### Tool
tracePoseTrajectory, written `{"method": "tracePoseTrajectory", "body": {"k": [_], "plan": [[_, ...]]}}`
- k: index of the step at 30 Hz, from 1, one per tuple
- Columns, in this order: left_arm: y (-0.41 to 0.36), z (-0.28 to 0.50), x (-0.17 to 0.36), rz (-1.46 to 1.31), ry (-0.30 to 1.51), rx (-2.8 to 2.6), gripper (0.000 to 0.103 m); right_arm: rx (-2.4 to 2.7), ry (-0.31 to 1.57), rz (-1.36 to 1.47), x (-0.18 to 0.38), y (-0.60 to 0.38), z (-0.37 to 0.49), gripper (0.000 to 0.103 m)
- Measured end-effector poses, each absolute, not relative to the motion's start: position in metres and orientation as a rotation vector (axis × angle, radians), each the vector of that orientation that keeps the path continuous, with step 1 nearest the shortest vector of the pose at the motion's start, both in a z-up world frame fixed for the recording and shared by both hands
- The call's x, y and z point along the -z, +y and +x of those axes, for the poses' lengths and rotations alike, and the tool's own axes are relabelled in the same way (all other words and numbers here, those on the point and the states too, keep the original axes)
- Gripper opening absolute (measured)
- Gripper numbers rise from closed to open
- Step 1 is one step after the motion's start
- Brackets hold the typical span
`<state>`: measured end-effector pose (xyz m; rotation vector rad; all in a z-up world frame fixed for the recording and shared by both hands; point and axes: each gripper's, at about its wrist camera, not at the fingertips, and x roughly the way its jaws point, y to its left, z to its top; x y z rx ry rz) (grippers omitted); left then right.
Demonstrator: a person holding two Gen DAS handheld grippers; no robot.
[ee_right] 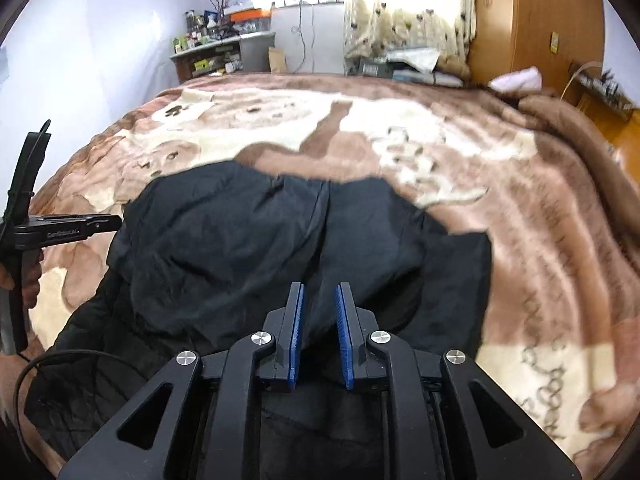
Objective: Fold large clothes
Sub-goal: 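Open both tools and release the folded jacket bundle on the blanket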
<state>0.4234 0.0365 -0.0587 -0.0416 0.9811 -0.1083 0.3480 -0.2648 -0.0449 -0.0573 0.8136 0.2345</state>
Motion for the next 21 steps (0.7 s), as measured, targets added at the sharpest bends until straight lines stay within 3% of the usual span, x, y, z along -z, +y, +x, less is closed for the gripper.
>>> {"method": "tracePoseTrajectory", "body": {"k": [2,4,6,14,21], "plan": [[0.032,0.421,0.045,-0.012,0.937,0.124,0.054,-0.212,0.78,-0.063,0.035,-0.264,0.348,0.026],[0.029,0.423,0.038,-0.044,0.927,0.159,0.061,-0.194,0.738,-0.088,0.028,-0.26,0.35,0.044],[0.022,0.428,0.037,-0.048,0.923,0.154,0.062,-0.21,0.722,-0.114,0.028,-0.249,0.356,0.057],[-0.01,0.455,0.098,0.048,1.003,0.12,0.062,-0.226,0.872,-0.109,0.107,-0.23,0.405,0.058],[-0.012,0.466,0.132,0.077,1.017,0.115,0.067,-0.225,0.84,-0.221,0.147,-0.223,0.407,0.062]]}}
